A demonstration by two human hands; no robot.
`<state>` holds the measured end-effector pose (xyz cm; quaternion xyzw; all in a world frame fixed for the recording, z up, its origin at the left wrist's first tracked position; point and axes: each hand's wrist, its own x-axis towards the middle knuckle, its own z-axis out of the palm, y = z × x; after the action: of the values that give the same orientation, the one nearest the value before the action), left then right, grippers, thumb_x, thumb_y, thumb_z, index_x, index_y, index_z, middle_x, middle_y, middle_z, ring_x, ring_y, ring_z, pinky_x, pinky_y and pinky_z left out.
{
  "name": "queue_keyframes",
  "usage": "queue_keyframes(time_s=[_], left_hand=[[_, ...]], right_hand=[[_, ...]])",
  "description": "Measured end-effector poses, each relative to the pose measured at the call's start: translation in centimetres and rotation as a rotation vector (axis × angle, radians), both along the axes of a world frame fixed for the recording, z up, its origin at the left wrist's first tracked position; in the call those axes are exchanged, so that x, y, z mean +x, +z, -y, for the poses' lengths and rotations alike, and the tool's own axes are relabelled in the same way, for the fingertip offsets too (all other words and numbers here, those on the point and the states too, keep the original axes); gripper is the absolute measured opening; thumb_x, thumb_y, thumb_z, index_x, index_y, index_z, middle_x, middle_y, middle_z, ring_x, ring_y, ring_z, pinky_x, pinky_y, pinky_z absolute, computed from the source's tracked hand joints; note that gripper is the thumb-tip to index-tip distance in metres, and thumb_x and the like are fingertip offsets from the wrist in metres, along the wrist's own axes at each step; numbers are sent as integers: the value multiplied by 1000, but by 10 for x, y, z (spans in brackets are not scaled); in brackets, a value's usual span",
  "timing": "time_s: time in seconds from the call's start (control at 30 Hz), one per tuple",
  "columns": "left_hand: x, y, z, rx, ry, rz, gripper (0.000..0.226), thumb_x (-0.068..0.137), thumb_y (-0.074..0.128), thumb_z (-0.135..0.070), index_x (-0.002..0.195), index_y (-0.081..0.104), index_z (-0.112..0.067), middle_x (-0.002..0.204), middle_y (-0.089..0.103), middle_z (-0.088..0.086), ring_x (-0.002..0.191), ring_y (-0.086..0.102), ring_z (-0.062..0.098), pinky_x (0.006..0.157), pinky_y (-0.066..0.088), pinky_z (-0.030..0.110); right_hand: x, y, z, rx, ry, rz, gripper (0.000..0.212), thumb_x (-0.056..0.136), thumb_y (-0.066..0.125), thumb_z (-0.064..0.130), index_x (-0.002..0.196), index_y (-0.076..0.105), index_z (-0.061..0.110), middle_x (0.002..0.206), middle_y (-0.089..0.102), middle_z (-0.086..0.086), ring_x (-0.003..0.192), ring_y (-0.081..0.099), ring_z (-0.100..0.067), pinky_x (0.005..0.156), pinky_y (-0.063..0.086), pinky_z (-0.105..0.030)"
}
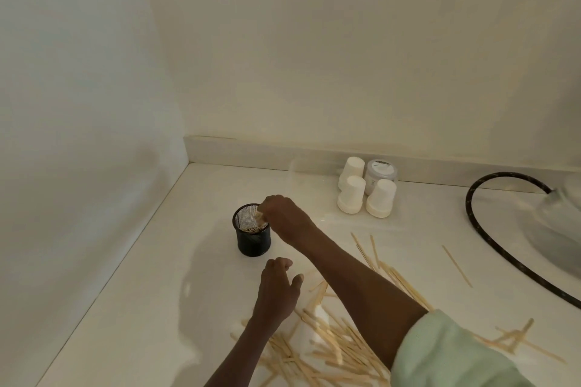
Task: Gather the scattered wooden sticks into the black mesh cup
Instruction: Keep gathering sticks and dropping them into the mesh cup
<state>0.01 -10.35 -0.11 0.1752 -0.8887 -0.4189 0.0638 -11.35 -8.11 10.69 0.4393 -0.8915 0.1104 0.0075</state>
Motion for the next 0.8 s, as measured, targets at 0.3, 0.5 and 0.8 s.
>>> queue_keyframes(time_s=[0.3, 0.5, 0.8], left_hand=[[1, 5, -6, -15, 17, 27, 31, 93, 58, -25, 122, 55, -13, 116, 54, 3, 105, 56, 16, 88, 45, 25], [0, 17, -16, -13, 72, 38, 24, 95, 50, -12, 116, 62, -8, 112, 66, 7, 104, 62, 20, 82, 45, 22], [15, 19, -52, -47, 90, 97, 25, 91, 59, -17, 114, 63, -8, 114, 66, 9, 108, 60, 24, 92, 46, 32]], right_hand=[[-4, -4, -23, -179, -27, 21, 24, 97, 44, 2, 107, 66, 1, 102, 69, -16, 97, 61, -32, 84, 44, -36], [-5, -3, -78, -314, -131, 123, 24, 98, 51, 11, 95, 71, -3, 97, 74, -14, 92, 67, -31, 81, 50, -41], [-8, -34, -212, -277, -466, 270, 20, 95, 57, 13, 94, 72, 0, 100, 73, -15, 99, 64, -30, 86, 51, -39]])
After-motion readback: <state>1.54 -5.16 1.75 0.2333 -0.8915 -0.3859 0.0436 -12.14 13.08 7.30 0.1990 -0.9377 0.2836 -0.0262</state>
